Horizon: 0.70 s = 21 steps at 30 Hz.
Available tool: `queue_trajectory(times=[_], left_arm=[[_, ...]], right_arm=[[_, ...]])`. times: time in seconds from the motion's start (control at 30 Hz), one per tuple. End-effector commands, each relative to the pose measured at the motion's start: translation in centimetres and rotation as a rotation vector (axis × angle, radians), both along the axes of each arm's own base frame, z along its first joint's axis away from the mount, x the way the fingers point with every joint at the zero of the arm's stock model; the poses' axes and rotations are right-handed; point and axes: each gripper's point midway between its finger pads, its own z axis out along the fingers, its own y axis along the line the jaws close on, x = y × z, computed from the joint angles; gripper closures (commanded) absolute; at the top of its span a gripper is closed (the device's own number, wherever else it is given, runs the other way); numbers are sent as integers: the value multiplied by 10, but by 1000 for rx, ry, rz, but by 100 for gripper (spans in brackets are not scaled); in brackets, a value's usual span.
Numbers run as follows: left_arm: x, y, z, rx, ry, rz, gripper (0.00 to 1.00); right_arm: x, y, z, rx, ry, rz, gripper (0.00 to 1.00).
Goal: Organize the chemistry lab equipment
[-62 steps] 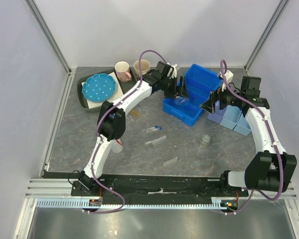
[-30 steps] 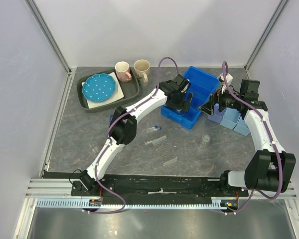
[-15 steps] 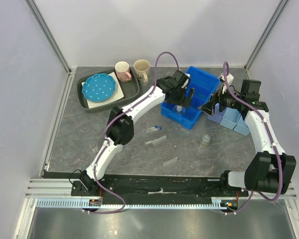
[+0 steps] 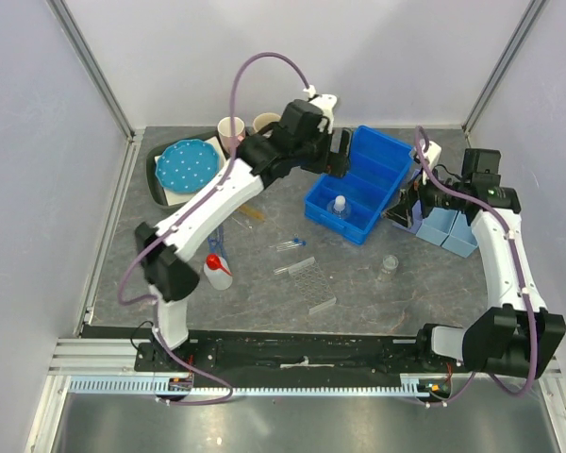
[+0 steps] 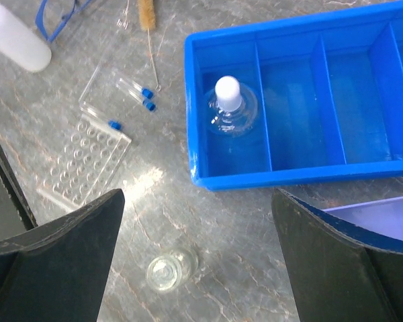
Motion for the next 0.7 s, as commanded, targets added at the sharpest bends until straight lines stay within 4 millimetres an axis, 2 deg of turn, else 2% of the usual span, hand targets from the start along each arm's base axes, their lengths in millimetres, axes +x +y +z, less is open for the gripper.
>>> queue_trajectory(times=[0.0, 0.03, 0.07, 0.1, 0.13, 0.17, 0.2, 0.23, 0.27, 0.33, 0.37, 0.43, 0.47, 0.5, 0.53, 0.6, 0.67], left_arm=[[-21, 46, 69, -43, -207, 21, 0], [-25, 55, 72, -45, -224, 28, 0], [-29, 65, 52, -13, -217, 26, 0], [-36, 75, 56, -21, -237, 29, 0], [-48, 96, 77, -55, -282, 46, 0], [-55, 110, 54, -22, -260, 57, 0], [-59, 121, 56, -32, -280, 74, 0], [-70, 144, 73, -63, -324, 104, 0], [-74, 159, 49, -23, -302, 129, 0], [-80, 188, 45, -20, -321, 185, 0], [-91, 206, 36, -10, -335, 209, 0], [-96, 230, 31, 2, -367, 264, 0], [-104, 245, 21, 23, -385, 285, 0], [-106, 252, 18, 34, -396, 295, 0], [-107, 260, 4, 71, -392, 302, 0], [-113, 272, 4, 88, -421, 328, 0], [-115, 281, -11, 132, -415, 344, 0]], right_arm=[[-26, 4, 14, -69, -96, 115, 2], [-31, 4, 13, -78, -97, 120, 2], [-35, 3, 8, -95, -104, 130, 2], [-38, 3, 6, -105, -110, 135, 2], [-44, 3, 6, -113, -116, 142, 2], [-47, 2, -2, -124, -107, 141, 2], [-49, 1, -4, -131, -108, 140, 2], [-53, 1, -7, -143, -108, 142, 2], [-57, 1, -17, -149, -88, 149, 2], [-67, 0, -27, -183, -98, 195, 2], [-73, 0, -34, -189, -87, 216, 2], [-80, -1, -44, -226, -92, 261, 2], [-82, -2, -50, -231, -72, 261, 2], [-84, -3, -54, -242, -63, 262, 2], [-85, -6, -61, -274, -55, 271, 2], [-89, -10, -71, -313, -36, 281, 2], [-94, -13, -84, -363, -28, 307, 2]])
